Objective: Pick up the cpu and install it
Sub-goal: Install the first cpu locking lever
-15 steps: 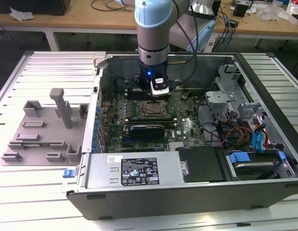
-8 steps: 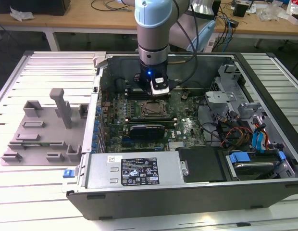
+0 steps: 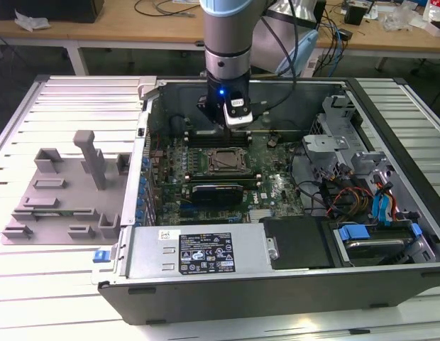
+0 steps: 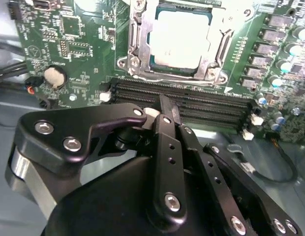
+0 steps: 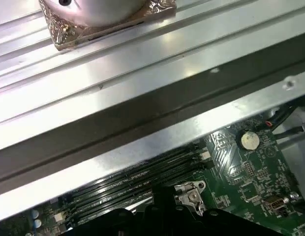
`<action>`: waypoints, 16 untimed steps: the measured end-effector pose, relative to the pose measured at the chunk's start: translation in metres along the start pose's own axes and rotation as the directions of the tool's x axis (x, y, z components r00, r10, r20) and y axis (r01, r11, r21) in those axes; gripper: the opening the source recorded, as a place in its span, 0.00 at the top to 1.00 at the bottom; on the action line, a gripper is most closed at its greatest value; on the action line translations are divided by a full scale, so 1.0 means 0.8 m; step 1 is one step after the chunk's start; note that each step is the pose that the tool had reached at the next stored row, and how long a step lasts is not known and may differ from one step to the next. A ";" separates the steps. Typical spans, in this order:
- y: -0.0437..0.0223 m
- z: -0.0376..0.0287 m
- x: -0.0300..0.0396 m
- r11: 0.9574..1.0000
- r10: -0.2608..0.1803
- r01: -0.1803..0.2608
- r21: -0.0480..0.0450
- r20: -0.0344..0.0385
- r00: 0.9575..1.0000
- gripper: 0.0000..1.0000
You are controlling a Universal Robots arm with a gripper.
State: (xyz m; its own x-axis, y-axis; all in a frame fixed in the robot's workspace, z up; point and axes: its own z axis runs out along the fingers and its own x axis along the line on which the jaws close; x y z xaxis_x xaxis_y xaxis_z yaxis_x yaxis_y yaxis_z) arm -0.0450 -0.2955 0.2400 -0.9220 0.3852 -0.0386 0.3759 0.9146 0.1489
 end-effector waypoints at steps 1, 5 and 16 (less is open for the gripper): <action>0.0007 -0.0047 -0.0002 1.000 0.000 0.000 0.000 0.000 1.000 0.89; -0.0017 -0.0056 -0.0012 1.000 0.000 0.000 0.000 0.000 1.000 0.89; -0.0416 -0.0110 -0.0167 1.000 0.000 0.000 0.000 0.000 1.000 0.89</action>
State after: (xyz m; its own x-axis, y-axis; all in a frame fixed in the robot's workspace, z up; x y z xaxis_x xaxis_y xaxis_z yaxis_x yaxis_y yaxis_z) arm -0.0460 -0.3322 0.2443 -0.9220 0.3853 -0.0388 0.3760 0.9146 0.1487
